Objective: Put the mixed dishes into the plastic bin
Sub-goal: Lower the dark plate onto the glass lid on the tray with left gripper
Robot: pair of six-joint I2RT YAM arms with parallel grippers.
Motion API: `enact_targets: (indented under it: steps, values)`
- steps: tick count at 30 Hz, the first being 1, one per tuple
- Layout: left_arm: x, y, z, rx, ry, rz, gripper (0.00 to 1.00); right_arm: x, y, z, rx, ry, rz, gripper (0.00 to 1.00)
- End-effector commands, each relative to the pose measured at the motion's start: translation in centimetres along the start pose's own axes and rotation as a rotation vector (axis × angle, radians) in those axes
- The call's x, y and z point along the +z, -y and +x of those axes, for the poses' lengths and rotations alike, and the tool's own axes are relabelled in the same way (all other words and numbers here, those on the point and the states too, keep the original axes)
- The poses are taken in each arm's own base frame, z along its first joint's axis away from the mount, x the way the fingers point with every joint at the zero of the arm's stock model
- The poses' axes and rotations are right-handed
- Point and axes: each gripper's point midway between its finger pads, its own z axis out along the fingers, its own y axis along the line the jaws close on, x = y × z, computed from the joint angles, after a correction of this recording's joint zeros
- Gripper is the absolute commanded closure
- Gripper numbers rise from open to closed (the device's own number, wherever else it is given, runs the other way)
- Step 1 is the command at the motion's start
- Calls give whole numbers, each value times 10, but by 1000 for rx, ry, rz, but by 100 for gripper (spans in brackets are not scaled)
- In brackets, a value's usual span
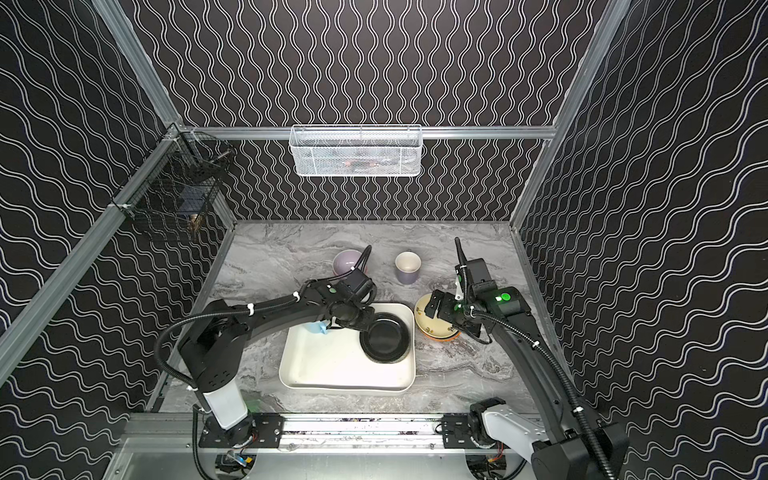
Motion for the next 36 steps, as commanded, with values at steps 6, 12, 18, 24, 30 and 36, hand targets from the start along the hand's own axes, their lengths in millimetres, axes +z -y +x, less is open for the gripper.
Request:
enact_targets:
  steps: [6,12,18,24,30,36]
  values:
    - [1,-16,4,20,-14,-84,84,1,-5,-6,-22,-3,-6,1]
    - [13,-19,11,21,-34,-85,84,0,-2,-5,-23,0,10,1]
    - [19,-15,12,23,-47,-67,84,0,-1,-5,-20,2,17,1]
    - [24,-14,12,24,-58,-58,85,2,0,-6,-15,0,21,1]
    - [27,-11,13,19,-67,-47,86,4,3,-5,-16,-7,33,1]
    - [14,-8,4,31,-36,-44,84,7,3,-5,-18,-13,38,1]
